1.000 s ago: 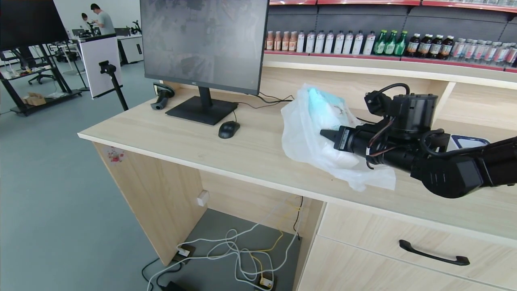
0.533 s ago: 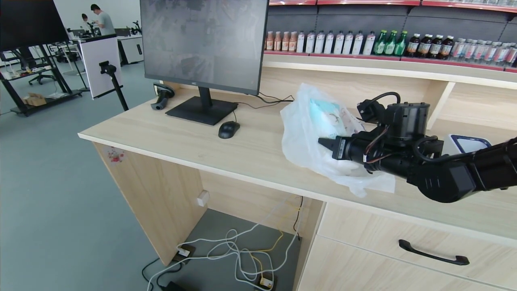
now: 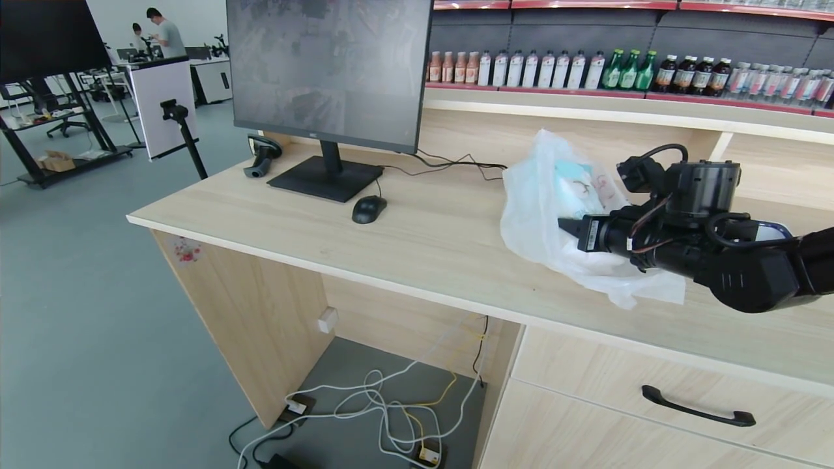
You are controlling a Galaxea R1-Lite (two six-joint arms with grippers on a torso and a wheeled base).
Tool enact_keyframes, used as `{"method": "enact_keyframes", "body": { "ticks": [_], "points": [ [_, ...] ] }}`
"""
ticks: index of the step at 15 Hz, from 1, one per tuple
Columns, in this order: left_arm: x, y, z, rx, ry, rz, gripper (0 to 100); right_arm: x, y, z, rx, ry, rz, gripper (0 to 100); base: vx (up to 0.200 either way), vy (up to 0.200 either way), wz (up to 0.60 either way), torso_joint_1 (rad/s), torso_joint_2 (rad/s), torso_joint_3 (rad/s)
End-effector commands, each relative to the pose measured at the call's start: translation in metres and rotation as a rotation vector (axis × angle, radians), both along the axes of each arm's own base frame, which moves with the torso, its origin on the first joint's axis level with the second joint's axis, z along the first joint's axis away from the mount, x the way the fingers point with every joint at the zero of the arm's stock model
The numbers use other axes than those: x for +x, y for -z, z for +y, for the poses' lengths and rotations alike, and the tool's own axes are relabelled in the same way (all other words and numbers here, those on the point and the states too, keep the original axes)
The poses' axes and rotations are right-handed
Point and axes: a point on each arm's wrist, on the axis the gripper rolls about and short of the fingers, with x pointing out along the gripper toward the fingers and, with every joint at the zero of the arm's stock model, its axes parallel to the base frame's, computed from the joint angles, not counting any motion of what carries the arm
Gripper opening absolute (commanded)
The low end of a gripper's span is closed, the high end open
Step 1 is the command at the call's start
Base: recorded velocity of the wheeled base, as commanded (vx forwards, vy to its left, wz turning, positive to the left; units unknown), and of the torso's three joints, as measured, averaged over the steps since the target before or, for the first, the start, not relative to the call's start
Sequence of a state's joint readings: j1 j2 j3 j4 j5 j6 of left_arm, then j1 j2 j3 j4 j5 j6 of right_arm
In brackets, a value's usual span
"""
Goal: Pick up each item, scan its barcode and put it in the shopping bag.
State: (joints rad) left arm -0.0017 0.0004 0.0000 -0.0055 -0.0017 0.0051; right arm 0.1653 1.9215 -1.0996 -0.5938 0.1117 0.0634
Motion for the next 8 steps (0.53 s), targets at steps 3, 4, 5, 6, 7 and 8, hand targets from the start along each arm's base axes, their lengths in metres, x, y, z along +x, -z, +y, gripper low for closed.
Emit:
{"method": "enact_keyframes", "body": {
  "ticks": [3, 4, 5, 6, 7, 8],
  "points": [
    [0.000, 0.000, 0.000, -0.001, 0.000, 0.001, 100, -0.005, -0.008, 0.005, -0.023, -0.027, -0.037, 0, 0.000, 0.000, 0.00, 0.000, 0.00, 0.000],
    [0.000, 0.000, 0.000, -0.001, 0.000, 0.001, 100, -0.002, -0.003, 0.006, -0.047, -0.032, -0.031, 0, 0.000, 0.000, 0.00, 0.000, 0.00, 0.000],
    [0.000, 0.000, 0.000, -0.001, 0.000, 0.001, 100, -0.003, 0.003, 0.007, -0.055, -0.027, -0.016, 0, 0.000, 0.000, 0.00, 0.000, 0.00, 0.000],
    [0.000, 0.000, 0.000, -0.001, 0.000, 0.001, 100, -0.006, 0.006, 0.007, -0.058, -0.019, -0.002, 0, 0.000, 0.000, 0.00, 0.000, 0.00, 0.000],
    [0.000, 0.000, 0.000, 0.001, 0.000, 0.001, 100, -0.009, 0.015, 0.007, -0.063, -0.010, 0.025, 0, 0.000, 0.000, 0.00, 0.000, 0.00, 0.000],
    [0.000, 0.000, 0.000, 0.001, 0.000, 0.001, 100, -0.008, 0.020, 0.007, -0.063, -0.010, 0.025, 0, 0.000, 0.000, 0.00, 0.000, 0.00, 0.000]
  ]
}}
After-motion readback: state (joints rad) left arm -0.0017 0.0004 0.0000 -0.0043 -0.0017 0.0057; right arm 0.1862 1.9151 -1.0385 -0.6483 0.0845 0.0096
